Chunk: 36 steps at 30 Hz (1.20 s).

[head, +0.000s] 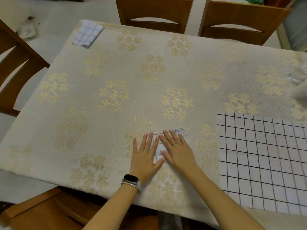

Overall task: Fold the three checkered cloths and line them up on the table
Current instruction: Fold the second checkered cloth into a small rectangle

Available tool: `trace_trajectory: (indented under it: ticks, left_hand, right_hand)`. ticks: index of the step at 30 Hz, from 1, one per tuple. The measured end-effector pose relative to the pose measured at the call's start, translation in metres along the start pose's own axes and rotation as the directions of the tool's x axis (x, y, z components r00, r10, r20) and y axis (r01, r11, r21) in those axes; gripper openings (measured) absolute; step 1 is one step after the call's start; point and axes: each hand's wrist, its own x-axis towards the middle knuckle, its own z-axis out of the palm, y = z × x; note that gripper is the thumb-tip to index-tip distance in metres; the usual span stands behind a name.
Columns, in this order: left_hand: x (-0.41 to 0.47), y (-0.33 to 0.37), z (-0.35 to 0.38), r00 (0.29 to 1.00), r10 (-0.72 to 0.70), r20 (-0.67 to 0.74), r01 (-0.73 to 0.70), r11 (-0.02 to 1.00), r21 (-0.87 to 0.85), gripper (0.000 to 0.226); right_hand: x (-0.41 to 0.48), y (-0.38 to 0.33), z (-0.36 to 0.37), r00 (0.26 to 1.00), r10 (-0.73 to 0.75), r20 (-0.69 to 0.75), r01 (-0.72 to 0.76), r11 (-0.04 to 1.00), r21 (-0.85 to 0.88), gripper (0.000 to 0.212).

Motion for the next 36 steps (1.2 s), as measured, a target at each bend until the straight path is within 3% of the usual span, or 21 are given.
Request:
trace_trajectory:
  ticks: [7,14,19,22,25,28,31,33,35,36]
  left_hand:
    - [-0.009,-0.024,-0.005,1.0,0.0,-0.02,0.0,1.0,0.016,0.085]
    - [-0.011,-0.026,-0.01,1.0,0.009,-0.02,-0.009,1.0,0.005,0.087]
    - [-0.001,-0.023,-0.018,0.993,-0.045,-0.112,0.042,0.999,-0.028,0.073]
    - [0.013,-0.018,-0.026,0.974,-0.093,-0.209,0.073,0.992,-0.102,0.058]
    - [0.025,-0.013,-0.036,0.961,-0.108,-0.255,0.08,0.99,-0.119,0.045]
    - [0.036,-0.008,-0.043,0.971,-0.127,-0.202,0.097,0.984,-0.15,0.037]
    - [0.046,-0.002,-0.048,0.986,-0.133,-0.104,0.113,0.978,-0.175,0.038]
    - [0.052,0.002,-0.05,0.987,-0.144,-0.065,0.131,0.976,-0.174,0.039]
    - [0.056,0.006,-0.052,0.986,-0.164,-0.039,0.155,0.973,-0.174,0.038]
    - [0.057,0.007,-0.053,0.984,-0.173,-0.031,0.165,0.972,-0.17,0.037]
  right_hand:
    - [-0.008,0.027,-0.003,0.995,0.095,0.031,-0.092,0.993,-0.075,0.067]
    - [-0.009,0.03,-0.006,0.994,0.098,0.054,-0.095,0.993,-0.066,0.068]
    - [-0.007,0.028,-0.01,0.992,0.109,0.057,-0.106,0.993,-0.042,0.068]
    - [-0.009,0.021,-0.018,0.991,0.136,-0.005,-0.136,0.989,0.054,0.068]
    - [-0.018,0.014,-0.033,0.956,0.275,-0.103,-0.226,0.913,0.34,0.064]
    - [-0.037,0.004,-0.049,0.799,0.586,-0.134,-0.341,0.626,0.701,0.054]
    - [-0.061,-0.008,-0.06,0.577,0.813,0.078,-0.367,0.173,0.914,0.037]
    - [-0.075,-0.015,-0.063,0.461,0.827,0.323,-0.34,-0.172,0.925,0.031]
    - [-0.083,-0.025,-0.064,0.459,0.699,0.548,-0.26,-0.484,0.836,0.036]
    - [-0.086,-0.03,-0.064,0.481,0.635,0.604,-0.236,-0.57,0.787,0.041]
